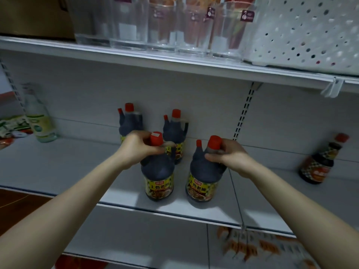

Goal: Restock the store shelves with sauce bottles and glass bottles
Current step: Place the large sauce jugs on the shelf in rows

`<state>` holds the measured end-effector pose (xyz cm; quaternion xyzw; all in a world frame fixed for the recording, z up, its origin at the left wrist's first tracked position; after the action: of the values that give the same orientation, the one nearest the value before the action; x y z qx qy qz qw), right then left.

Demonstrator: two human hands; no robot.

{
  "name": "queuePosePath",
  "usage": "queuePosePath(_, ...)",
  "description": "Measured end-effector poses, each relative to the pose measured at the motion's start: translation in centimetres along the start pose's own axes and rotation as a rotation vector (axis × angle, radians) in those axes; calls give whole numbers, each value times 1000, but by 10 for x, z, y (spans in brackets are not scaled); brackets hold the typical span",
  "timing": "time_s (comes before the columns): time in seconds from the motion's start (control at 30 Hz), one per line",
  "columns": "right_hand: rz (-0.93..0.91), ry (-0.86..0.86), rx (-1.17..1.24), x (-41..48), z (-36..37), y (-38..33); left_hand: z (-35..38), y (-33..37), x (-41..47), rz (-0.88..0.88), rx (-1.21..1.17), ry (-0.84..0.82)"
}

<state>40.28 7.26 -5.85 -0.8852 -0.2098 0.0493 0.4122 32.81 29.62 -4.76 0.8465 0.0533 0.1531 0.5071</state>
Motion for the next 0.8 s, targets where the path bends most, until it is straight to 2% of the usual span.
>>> queuePosePath(0.33, 24, -57, 9, 15, 13, 14, 17, -11, 19, 59, 12, -66)
queuePosePath(0.53, 70, -34, 102, 17, 15, 23, 22, -15, 24, 112, -25, -5)
queuePosePath(0.6, 44, 36, 99, 14, 12, 24, 20, -19, 22, 156, -17, 49)
queuePosePath(0.67, 17, 182, 143, 5, 7, 31, 17, -30, 12, 154, -74, 150)
queuePosePath(0.73, 26, 310, 237, -10, 9, 49, 16, -56, -2, 65, -232, 230)
queuePosePath(0.8, 34, 322, 319, -24, 25, 70, 29, -83, -17, -19, -334, 202)
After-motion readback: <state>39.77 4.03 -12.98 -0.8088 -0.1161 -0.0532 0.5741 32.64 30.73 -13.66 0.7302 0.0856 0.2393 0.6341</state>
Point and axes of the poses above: each hand's wrist, its own x-axis towards the middle knuckle, its own z-axis out of the palm, y = z × x, the point moved 9 cm from there along x, towards the middle knuckle, and after that the axes turned 5 degrees about -x, right-handed, at the moved point
